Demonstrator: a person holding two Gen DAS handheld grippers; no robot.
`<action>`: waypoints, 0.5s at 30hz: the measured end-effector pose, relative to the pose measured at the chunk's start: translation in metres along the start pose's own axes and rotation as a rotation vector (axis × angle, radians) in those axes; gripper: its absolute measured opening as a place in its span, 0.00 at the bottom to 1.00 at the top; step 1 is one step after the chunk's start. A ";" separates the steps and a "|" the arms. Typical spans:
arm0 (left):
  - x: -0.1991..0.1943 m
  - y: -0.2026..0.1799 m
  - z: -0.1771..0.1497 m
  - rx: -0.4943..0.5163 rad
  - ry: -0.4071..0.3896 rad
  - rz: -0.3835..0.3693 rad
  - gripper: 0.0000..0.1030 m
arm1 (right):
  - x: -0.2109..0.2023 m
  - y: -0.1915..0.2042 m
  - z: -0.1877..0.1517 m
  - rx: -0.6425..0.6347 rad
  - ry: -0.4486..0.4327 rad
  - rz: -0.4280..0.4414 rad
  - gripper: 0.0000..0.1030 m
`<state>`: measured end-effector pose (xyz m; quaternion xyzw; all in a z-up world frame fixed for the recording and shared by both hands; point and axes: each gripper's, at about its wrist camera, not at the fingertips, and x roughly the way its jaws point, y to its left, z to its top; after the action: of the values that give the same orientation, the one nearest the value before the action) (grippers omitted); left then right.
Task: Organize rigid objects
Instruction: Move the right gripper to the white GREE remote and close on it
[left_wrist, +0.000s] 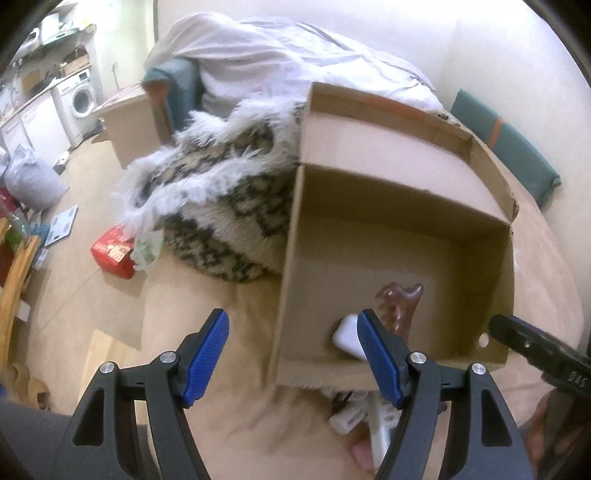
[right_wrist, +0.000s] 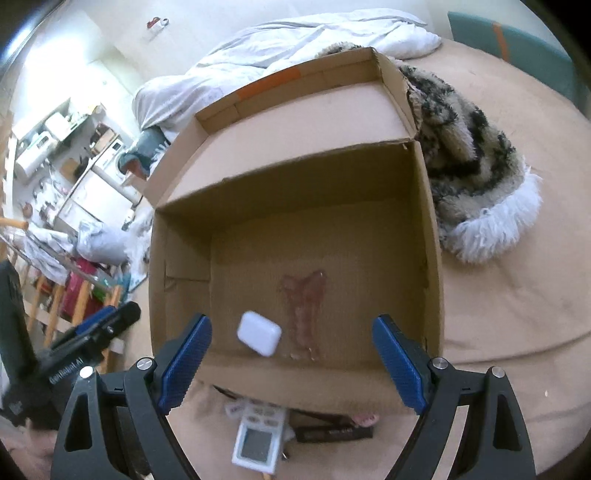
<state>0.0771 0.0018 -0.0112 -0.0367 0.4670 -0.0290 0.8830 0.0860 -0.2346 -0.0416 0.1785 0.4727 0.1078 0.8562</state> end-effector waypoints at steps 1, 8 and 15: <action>-0.001 0.003 -0.003 -0.002 0.004 0.006 0.67 | -0.002 0.001 -0.003 -0.003 0.000 0.001 0.92; -0.004 0.016 -0.020 -0.032 0.061 0.033 0.67 | -0.012 -0.003 -0.033 0.005 0.044 -0.023 0.92; 0.011 0.014 -0.031 -0.044 0.142 0.035 0.67 | -0.011 -0.008 -0.056 0.024 0.107 -0.050 0.92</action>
<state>0.0581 0.0132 -0.0389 -0.0459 0.5295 -0.0057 0.8470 0.0325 -0.2348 -0.0640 0.1709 0.5232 0.0903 0.8300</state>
